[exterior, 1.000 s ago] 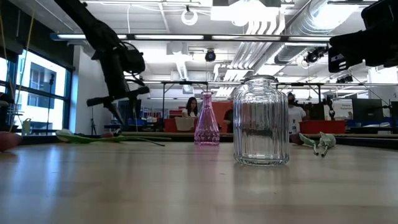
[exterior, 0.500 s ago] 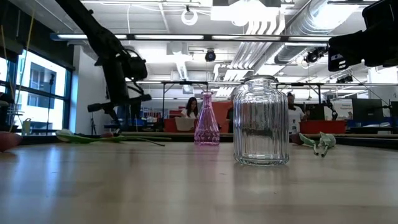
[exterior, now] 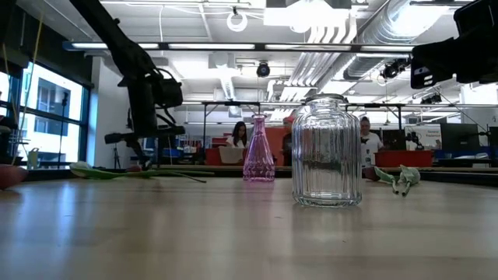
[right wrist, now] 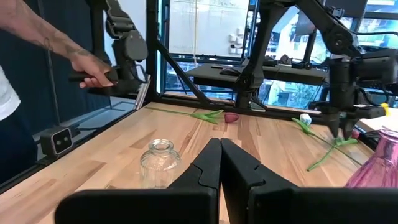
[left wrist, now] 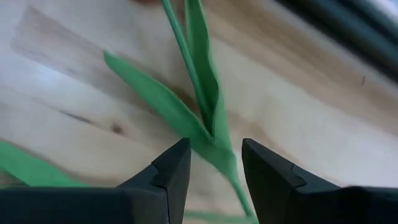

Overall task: Sort flowers into vase by color
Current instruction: Put the top left red flower into the pink vase

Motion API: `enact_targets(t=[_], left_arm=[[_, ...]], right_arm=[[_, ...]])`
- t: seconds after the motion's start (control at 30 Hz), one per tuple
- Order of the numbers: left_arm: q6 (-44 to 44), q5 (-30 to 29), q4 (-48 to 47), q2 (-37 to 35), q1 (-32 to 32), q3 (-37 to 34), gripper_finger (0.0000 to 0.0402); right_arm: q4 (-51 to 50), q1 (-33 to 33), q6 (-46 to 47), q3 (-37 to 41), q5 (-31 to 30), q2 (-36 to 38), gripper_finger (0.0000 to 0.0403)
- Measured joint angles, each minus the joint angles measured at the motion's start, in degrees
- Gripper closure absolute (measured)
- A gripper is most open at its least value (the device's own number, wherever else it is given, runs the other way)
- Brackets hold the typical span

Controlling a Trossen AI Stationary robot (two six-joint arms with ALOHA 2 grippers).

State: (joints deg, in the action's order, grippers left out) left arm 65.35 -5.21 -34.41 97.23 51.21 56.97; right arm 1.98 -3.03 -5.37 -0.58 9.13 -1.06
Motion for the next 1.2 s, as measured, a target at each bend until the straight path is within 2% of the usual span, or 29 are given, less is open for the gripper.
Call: enact_targets(t=[0.2,0.47,0.6,0.8,1.2], left_arm=[[-0.42,2.04,0.95,0.00,0.54,0.00,0.0279],[0.43,1.40,-1.22,0.01,-2.20,0.00,0.0290],[0.86,-0.98,-3.43,2.04,-2.87,-0.04,0.0298],[3.21,0.19,4.36,4.65,-2.77,0.11,0.0300],[6.00,-1.36,6.31,4.77,-3.29,-0.02,0.0301]], right_arm=[[0.01,0.00,-0.26,0.00,0.34,0.00,0.0402],[0.02,0.00,-0.26,0.00,0.38,0.01,0.0402],[0.02,0.00,-0.26,0.00,0.39,0.02,0.0402],[0.02,0.00,-0.26,0.00,0.37,0.02,0.0402],[0.02,-0.01,0.37,0.00,0.42,0.02,0.0402]])
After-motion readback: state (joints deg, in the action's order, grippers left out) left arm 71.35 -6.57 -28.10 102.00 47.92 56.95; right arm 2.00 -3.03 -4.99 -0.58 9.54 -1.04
